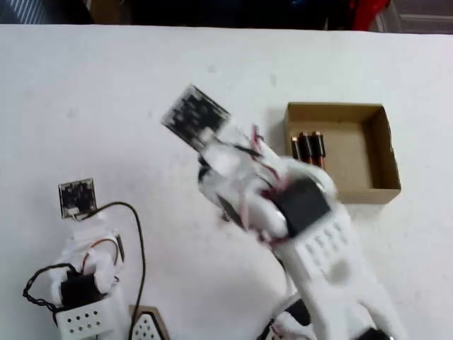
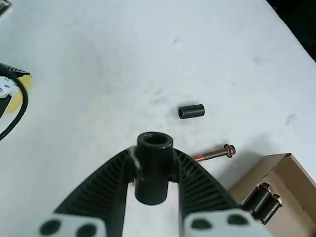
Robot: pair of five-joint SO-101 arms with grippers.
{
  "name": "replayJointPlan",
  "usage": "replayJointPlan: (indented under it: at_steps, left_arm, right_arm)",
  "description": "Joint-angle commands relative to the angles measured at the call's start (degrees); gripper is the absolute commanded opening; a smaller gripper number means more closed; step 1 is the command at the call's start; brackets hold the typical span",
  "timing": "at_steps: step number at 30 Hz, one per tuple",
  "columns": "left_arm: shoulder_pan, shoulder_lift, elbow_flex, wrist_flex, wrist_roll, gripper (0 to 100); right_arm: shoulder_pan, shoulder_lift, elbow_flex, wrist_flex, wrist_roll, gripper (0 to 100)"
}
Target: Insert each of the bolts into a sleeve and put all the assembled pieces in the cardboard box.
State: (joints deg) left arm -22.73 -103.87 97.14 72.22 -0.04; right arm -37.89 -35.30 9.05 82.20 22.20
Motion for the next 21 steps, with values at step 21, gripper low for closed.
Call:
replayJointPlan:
  at_steps: [21]
  left_arm:
    - [-0.7, -0.6, -0.1, -10.3, -8.1, 2]
  right_arm:
    - [19.0, -40.5, 43.2, -21.8, -0.5, 1.6]
